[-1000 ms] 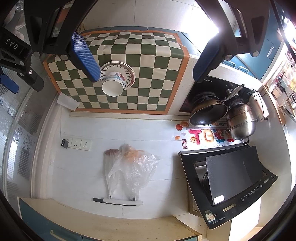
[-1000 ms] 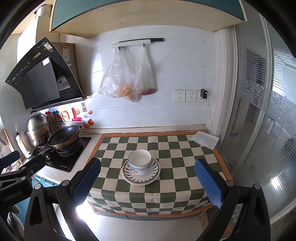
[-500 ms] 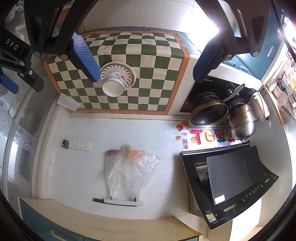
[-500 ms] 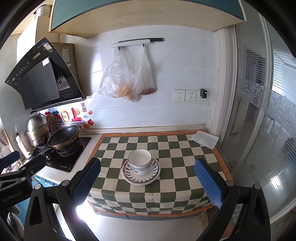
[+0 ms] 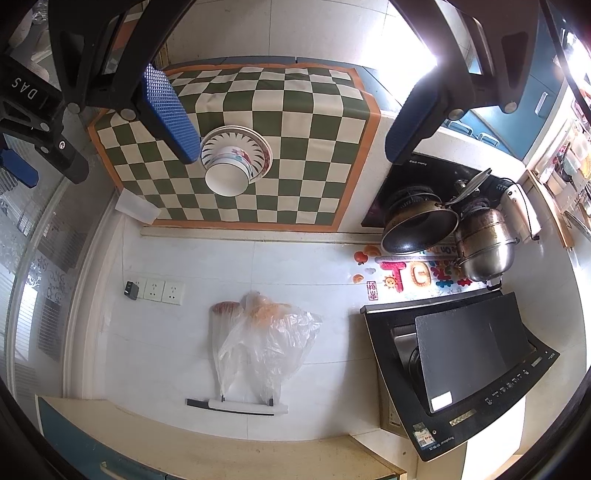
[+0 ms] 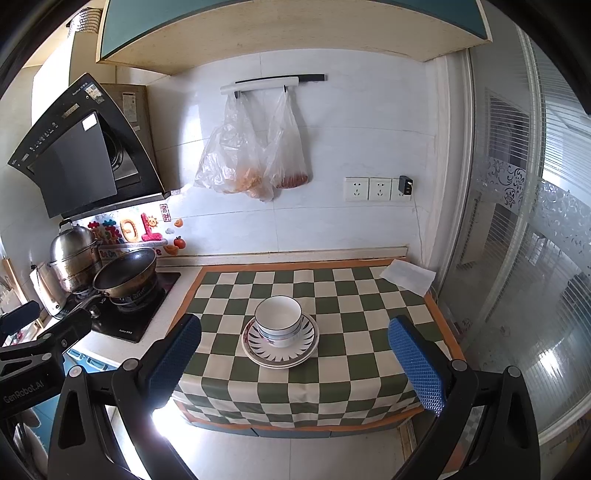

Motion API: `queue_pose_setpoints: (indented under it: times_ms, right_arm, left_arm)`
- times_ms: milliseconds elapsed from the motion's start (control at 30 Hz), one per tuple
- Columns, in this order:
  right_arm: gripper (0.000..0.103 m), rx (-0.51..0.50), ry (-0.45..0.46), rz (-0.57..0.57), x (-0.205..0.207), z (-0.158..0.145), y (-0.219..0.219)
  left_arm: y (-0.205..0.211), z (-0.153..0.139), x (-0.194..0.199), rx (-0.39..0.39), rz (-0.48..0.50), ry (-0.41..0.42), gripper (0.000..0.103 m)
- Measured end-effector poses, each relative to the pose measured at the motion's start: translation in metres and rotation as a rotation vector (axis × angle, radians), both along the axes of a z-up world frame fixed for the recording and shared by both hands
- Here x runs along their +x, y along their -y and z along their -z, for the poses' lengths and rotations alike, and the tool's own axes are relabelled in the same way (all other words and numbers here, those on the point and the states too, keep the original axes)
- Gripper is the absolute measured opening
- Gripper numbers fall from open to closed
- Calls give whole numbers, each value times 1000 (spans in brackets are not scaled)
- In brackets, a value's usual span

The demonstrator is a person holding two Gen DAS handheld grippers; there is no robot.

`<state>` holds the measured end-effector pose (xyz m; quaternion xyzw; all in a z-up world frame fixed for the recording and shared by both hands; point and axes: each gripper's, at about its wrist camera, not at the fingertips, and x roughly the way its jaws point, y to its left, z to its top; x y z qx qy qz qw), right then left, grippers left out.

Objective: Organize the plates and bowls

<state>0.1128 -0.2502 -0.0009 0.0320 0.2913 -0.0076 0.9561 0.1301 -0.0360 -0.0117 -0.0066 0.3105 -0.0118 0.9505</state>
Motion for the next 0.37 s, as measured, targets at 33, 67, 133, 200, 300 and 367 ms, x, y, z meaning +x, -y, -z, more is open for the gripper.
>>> queue_pose_setpoints:
  times_ms: [33,67,133,200,300,367]
  right_arm:
    - [103,-1,-2,0,0,1,0]
    - [103,-1,-4,0,0,2,0]
    - [103,0,-9,-1,1,4,-1]
    - [103,-1,-11,-1,2,4,-1]
    - [103,0,-14,-2,3,6,-1]
    - [103,-1,-13,-2,3,5,-2]
  left_arm:
    - [0,1,1,-1,2,-2,103]
    - [0,2,4,-1,6,-4,103]
    - [-1,2,3,4,4,-4,103]
    - [-1,3,6,9,4,-1,103]
    - [-1,3,7,8,7,-1,103]
    - [-1,3,7,12,7,2,103]
